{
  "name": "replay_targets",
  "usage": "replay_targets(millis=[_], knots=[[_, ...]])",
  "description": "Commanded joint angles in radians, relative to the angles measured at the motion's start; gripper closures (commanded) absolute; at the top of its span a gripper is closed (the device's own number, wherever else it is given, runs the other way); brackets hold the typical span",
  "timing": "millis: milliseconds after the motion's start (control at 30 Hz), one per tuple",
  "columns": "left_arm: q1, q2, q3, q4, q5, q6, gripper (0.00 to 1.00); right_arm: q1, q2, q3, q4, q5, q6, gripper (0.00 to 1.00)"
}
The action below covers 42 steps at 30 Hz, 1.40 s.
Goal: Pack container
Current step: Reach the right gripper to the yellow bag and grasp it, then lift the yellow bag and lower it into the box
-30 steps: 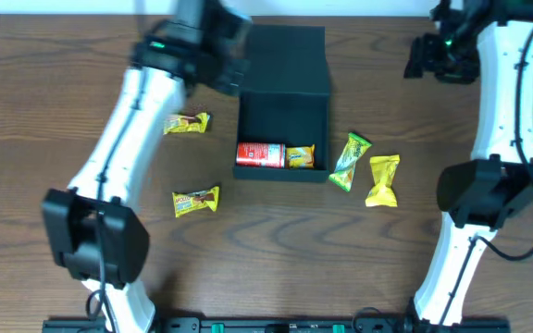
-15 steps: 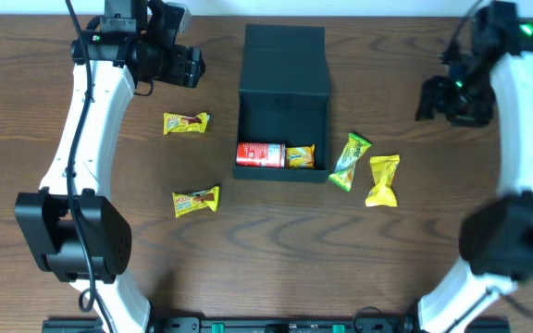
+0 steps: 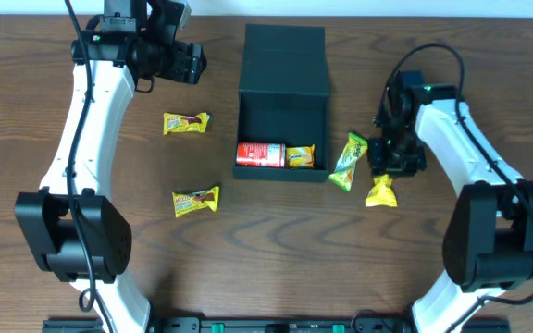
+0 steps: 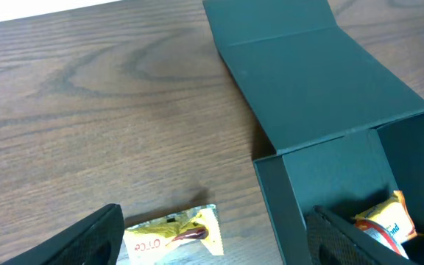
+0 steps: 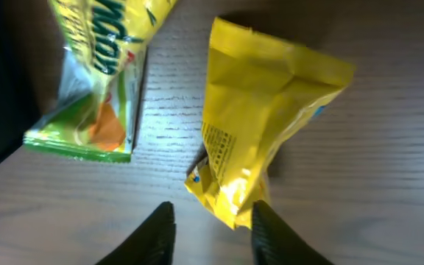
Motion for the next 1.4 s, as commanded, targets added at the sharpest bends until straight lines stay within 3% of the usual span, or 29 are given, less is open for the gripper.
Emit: replay_targets(millis=[0,367,500,567,733,967,1167,1367], knots=[[0.002,-0.006,0.007,-0.006,0.010,0.001,0.19,0.005,-0.013,-0.041,0.012,0.024,0.066,0.68],[0.002,-0.006,0.007,-0.003,0.009,0.020,0.19,0.006,-0.013,-0.118,0.099,0.048,0.108,0.67],[0.002,-0.006,0.007,-0.003,0.010,0.020,0.18,0.006,-0.013,-0.118,0.114,0.048,0.132,0.91],[0.002,-0.006,0.007,-0.004,0.009,0.020,0.18,0.006,-0.013,-0.118,0.120,0.048,0.143,0.99],[0.002,-0.006,0.007,-0.003,-0.008,0.021,0.18,0.006,-0.014,-0.101,0.117,0.037,0.161,0.99],[0.002,-0.006,0.007,0.000,-0.073,0.031,0.17,0.007,-0.017,0.137,0.033,0.036,0.147,0.99],[0.004,-0.006,0.007,-0.001,-0.101,0.035,0.17,0.068,-0.017,0.433,0.029,-0.064,-0.005,0.98],[0.004,-0.006,0.007,0.000,-0.121,0.046,0.14,0.212,-0.005,0.512,0.129,-0.063,-0.010,0.98]])
